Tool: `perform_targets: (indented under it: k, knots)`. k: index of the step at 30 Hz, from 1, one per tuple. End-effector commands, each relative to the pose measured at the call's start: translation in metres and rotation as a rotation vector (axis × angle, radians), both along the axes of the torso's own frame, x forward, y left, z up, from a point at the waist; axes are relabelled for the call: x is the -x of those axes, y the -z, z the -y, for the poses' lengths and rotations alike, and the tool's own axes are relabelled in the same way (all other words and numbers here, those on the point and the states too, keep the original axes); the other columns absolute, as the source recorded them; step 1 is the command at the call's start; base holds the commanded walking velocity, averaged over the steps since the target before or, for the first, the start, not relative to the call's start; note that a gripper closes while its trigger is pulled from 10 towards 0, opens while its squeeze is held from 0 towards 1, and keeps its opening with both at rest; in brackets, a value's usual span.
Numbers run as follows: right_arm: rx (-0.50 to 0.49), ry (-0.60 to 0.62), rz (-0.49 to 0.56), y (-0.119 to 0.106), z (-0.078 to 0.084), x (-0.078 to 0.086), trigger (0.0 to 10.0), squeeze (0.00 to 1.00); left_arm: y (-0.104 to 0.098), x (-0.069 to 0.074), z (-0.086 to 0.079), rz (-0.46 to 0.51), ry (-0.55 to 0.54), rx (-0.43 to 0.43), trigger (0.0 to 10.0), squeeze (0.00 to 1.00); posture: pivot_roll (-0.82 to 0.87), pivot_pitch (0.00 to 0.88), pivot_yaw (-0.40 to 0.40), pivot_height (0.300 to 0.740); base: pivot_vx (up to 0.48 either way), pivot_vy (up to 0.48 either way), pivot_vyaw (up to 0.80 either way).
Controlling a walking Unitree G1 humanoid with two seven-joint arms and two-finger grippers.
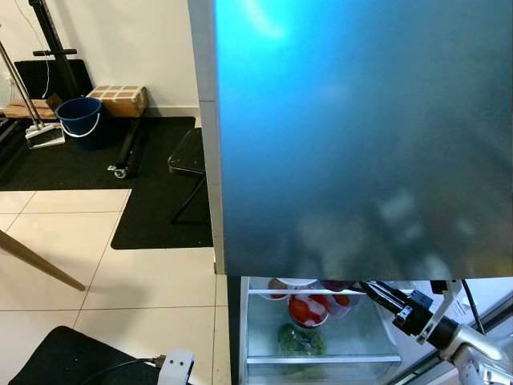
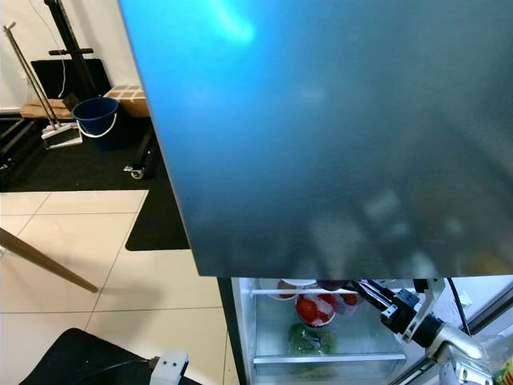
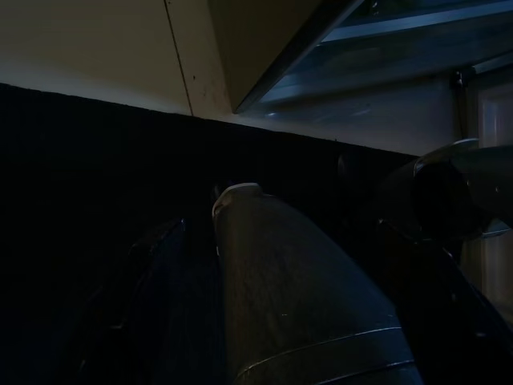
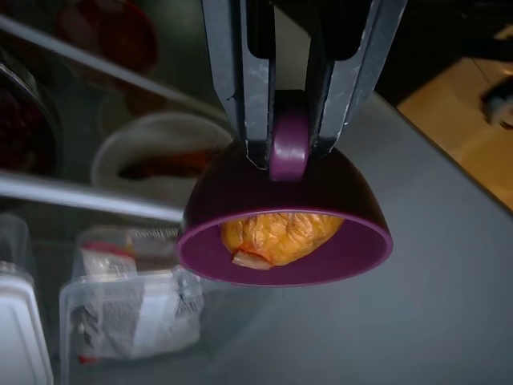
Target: Restocking fridge
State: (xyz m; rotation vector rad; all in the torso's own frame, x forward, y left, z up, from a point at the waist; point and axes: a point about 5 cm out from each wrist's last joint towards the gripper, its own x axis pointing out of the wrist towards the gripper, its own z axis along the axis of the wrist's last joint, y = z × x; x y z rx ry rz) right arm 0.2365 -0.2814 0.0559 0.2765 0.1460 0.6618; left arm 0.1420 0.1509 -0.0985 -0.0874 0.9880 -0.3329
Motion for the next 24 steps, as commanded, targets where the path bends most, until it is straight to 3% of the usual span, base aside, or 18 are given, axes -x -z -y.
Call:
perform_targets:
  k: [1,10,24]
  knots:
    - [-0.027,0.01,0.044,-0.009,0.004,-0.0004,10.0,0.0,0.0036,0.0093,0.0012,-0.035,-0.006,0.003,10.0,0.0,-0.02,0.0,-0.014,0.739,0.0,0.0,0.0]
    - [-0.008,0.009,0.036,-0.0104,0.0034,0.003,10.0,0.0,0.0036,0.0093,0.0,-0.033,-0.005,0.0,10.0,0.0,-0.02,0.0,-0.013,0.739,0.0,0.0,0.0]
    - [0.011,0.046,0.03,-0.0127,0.0073,0.0047,10.0,0.0,0.0037,0.0096,0.0009,-0.033,-0.006,-0.001,10.0,0.0,-0.02,0.0,-0.017,0.682,0.0,0.0,0.09]
